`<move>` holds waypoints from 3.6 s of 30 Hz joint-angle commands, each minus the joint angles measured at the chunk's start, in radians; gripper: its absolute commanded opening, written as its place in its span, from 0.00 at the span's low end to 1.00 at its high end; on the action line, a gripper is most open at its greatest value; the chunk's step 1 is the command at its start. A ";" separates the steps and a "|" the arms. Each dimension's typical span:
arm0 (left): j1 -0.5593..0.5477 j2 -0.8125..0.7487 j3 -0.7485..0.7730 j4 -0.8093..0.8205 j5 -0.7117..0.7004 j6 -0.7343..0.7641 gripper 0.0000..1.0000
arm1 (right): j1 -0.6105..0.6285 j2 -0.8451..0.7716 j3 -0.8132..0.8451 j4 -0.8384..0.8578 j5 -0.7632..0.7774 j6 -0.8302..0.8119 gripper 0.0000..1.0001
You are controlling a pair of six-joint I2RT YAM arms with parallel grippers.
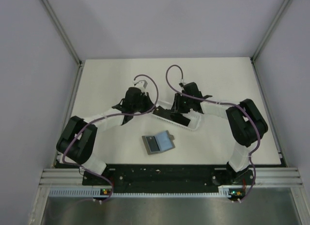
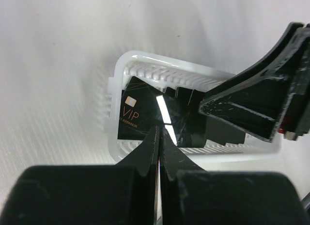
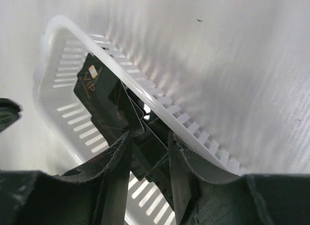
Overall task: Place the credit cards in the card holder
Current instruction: Pick up the credit card from the storage box.
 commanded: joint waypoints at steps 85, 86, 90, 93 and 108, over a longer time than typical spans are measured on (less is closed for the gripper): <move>0.000 0.026 -0.066 -0.004 -0.040 0.004 0.00 | 0.048 0.140 -0.021 0.374 -0.241 0.335 0.12; 0.000 0.021 -0.069 -0.005 -0.041 0.004 0.00 | 0.048 0.131 -0.026 0.377 -0.239 0.338 0.10; 0.000 0.011 -0.071 -0.005 -0.043 -0.001 0.00 | 0.046 0.108 -0.027 0.377 -0.242 0.347 0.05; 0.002 0.007 -0.071 -0.005 -0.043 -0.004 0.00 | 0.045 0.087 -0.027 0.371 -0.248 0.350 0.04; 0.003 -0.190 -0.038 -0.134 -0.105 0.013 0.06 | 0.019 -0.211 -0.043 0.052 -0.029 0.083 0.00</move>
